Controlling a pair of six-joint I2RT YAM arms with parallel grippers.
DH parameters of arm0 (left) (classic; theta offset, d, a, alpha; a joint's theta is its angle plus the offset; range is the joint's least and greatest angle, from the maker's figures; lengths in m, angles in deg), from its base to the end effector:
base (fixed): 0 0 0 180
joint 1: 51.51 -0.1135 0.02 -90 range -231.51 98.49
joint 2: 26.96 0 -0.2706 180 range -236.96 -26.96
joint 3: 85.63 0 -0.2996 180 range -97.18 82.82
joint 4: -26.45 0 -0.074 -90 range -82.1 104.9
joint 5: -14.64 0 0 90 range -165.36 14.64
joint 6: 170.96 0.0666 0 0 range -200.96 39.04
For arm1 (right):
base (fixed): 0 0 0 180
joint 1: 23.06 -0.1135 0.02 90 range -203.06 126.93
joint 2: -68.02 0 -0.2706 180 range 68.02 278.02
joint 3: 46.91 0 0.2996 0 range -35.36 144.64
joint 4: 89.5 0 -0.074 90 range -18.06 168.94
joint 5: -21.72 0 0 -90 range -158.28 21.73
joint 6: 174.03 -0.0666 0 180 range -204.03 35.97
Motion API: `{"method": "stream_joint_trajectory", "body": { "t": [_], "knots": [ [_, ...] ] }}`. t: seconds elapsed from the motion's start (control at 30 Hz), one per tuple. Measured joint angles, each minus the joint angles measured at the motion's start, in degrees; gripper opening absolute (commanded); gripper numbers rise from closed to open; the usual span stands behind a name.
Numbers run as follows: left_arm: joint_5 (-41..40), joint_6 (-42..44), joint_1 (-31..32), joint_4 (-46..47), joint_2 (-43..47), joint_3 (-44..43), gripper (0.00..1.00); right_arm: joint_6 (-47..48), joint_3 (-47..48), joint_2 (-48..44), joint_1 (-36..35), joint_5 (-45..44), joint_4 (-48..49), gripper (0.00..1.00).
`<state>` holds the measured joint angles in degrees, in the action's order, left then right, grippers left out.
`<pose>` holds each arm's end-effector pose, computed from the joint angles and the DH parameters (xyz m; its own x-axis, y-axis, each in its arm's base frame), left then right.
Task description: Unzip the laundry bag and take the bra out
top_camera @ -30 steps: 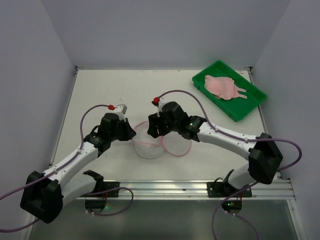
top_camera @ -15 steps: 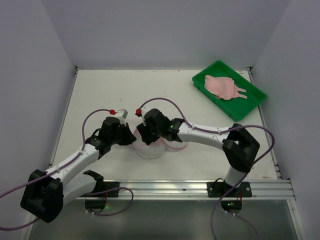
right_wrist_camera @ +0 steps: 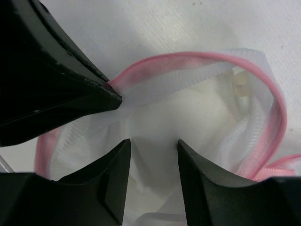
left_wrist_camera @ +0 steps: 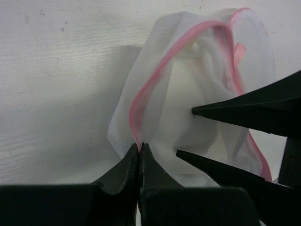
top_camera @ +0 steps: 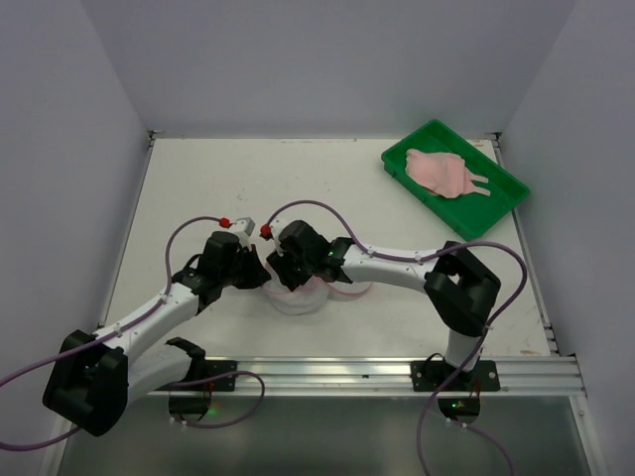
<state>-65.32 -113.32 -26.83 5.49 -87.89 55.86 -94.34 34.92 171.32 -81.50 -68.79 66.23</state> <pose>0.2377 -0.1220 0.1399 -0.8089 -0.2083 -0.5499 0.1105 0.8646 -0.4902 0.2408 0.3910 0.1665 -0.5207 -0.5058 -0.6878 -0.7680 0.6293 0.1186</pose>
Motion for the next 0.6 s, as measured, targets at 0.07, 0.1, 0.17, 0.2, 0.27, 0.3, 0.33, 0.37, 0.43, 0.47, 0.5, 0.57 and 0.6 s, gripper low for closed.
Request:
{"method": "stream_joint_trajectory", "body": {
  "t": [0.07,0.1,0.17,0.2,0.27,0.3,0.33,0.37,0.43,0.47,0.5,0.57,0.6],
  "knots": [
    [-0.02,0.0,0.0,-0.02,0.0,0.0,0.0,0.35,0.59,1.88,0.0,0.09,-0.22,0.5],
    [-0.02,0.0,0.0,-0.02,0.0,0.0,0.0,0.52,0.94,2.71,0.02,0.26,-0.33,0.52],
    [-0.04,0.0,0.0,-0.04,-0.04,0.0,0.0,0.72,1.53,3.96,0.07,0.85,-0.66,0.57],
    [-0.09,0.0,0.0,-0.04,-0.07,0.0,0.0,0.76,1.79,4.31,0.11,1.14,-0.9,0.61],
    [-0.26,0.0,0.0,-0.07,-0.13,0.0,0.0,0.83,2.27,4.72,0.11,1.4,-1.49,0.74],
    [-0.33,0.0,0.0,-0.07,-0.15,0.0,0.0,0.98,2.47,4.83,0.11,1.49,-1.73,0.83],
    [-0.35,0.0,0.0,-0.07,-0.15,0.0,0.0,1.09,2.69,4.98,0.07,1.49,-2.03,0.87],
    [-0.42,-0.02,0.0,-0.07,-0.15,0.0,0.0,1.29,2.86,5.14,0.0,1.51,-2.36,0.89],
    [-0.48,-0.07,0.0,-0.11,-0.17,0.0,0.0,1.49,2.97,5.2,0.02,1.46,-2.89,0.93],
    [-0.55,-0.09,-0.02,-0.11,-0.26,0.0,0.0,1.55,3.1,5.31,0.07,1.36,-3.26,0.93],
    [-0.66,-0.15,-0.04,-0.11,-0.37,0.0,0.0,1.64,3.26,5.51,0.11,1.2,-3.52,0.93],
    [-0.87,-0.42,-0.04,-0.02,-0.68,0.11,0.0,1.86,3.74,6.32,0.13,1.01,-3.8,0.88],
    [-0.96,-0.63,-0.07,-0.02,-0.83,0.26,0.0,1.95,3.93,6.91,0.11,1.01,-3.89,0.81]
  ]
}}
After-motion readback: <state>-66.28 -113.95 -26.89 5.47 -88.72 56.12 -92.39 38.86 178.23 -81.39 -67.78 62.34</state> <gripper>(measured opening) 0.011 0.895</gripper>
